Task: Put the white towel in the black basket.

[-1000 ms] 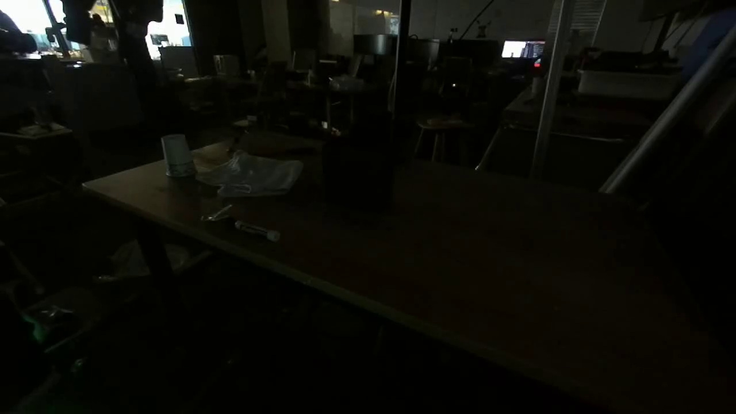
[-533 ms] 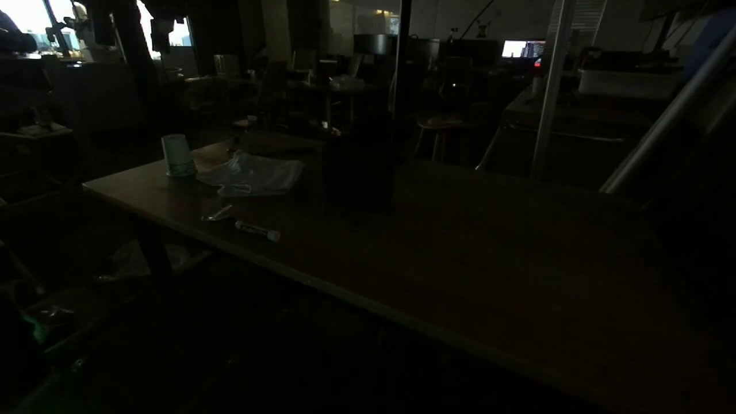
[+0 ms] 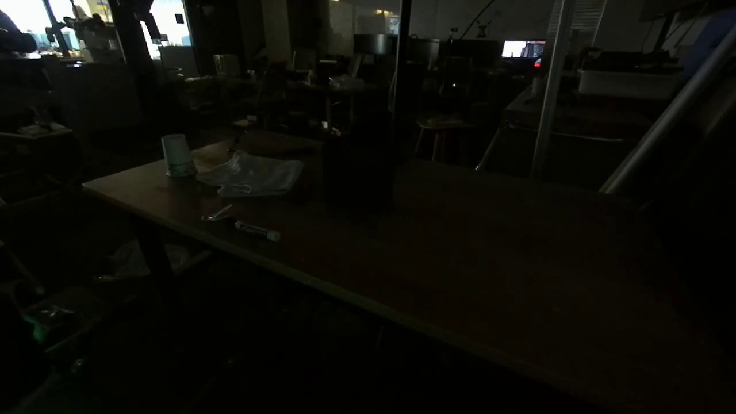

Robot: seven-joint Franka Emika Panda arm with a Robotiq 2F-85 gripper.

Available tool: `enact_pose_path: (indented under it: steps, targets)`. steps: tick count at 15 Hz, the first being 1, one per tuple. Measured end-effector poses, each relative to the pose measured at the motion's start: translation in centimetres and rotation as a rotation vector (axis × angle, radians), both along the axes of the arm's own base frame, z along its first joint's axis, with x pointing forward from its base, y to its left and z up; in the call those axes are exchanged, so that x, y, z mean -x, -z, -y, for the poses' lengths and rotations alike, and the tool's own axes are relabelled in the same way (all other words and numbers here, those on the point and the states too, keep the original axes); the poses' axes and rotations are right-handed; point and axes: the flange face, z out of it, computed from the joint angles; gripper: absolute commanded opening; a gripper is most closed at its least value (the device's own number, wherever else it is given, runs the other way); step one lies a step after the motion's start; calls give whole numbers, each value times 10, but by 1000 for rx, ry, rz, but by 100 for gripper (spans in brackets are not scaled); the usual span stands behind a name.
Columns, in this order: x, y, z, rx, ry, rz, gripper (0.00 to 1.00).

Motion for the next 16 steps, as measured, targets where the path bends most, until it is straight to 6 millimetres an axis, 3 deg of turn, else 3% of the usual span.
enact_pose_path:
  steps: [4, 8, 12, 16]
  targets:
    - [-37, 3, -31, 34, -105, 79, 100]
    - [-74, 27, -65, 85, -200, 105, 100]
    - [-117, 77, -86, 116, -265, 95, 100]
    - [-154, 140, -87, 102, -274, 50, 100]
